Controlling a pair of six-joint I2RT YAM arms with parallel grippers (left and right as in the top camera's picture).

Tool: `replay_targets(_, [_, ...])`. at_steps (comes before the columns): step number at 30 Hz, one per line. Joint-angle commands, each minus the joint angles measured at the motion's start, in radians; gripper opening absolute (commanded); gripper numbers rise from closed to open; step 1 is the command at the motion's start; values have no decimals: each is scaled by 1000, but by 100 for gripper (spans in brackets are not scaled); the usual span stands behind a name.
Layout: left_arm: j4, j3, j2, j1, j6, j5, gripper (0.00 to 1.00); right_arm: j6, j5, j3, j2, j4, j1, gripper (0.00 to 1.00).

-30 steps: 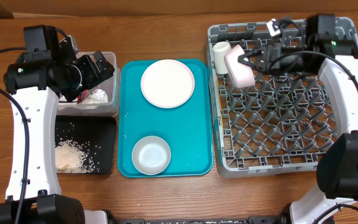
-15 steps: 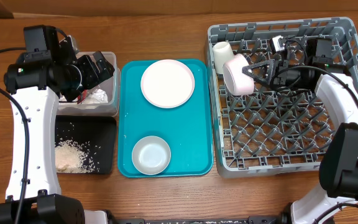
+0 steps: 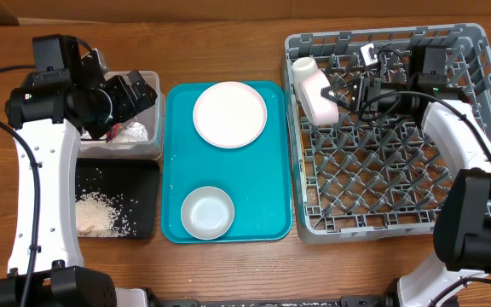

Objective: Sort waste into correct bins and load items into the dishwasher
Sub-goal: 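Carry the pink bowl into the rack beside the cup, then set the pink bowl down in the rack and release it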

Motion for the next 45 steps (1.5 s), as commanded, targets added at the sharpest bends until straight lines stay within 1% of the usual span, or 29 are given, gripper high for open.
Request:
replay_targets(1, [0,10,2,3,11,10,100,171,89,2,2,75,35,4])
replay_targets(5, [1,10,2,3,11,10,100,273,140,2,2,109,71,4])
replay_targets(9, [1,10,2,3,11,10,100,365,188,2,2,112,76,4])
replay_targets(18, [0,10,2,3,11,10,100,377,203,-20,3,118,76,4])
replay_targets(21, [0,10,2,3,11,10,100,404,204,-63,3,174,76,4])
replay_targets(27, [1,10,2,3,11,10,100,530,219,-143,3,328,54,4])
replay_targets(33, [0,10,2,3,11,10,100,560,220,-146,3,359,19,4])
replay_targets(39, [0,10,2,3,11,10,100,560,217,-146,3,362,-16,4])
replay_targets(41, [0,10,2,3,11,10,100,560,218,-146,3,362,-21,6])
replay_targets(43, [0,10,2,3,11,10,100,560,219,-146,3,362,-24,11])
replay_targets(45, [1,10,2,3,11,10,100,560,234,-146,3,362,-33,13])
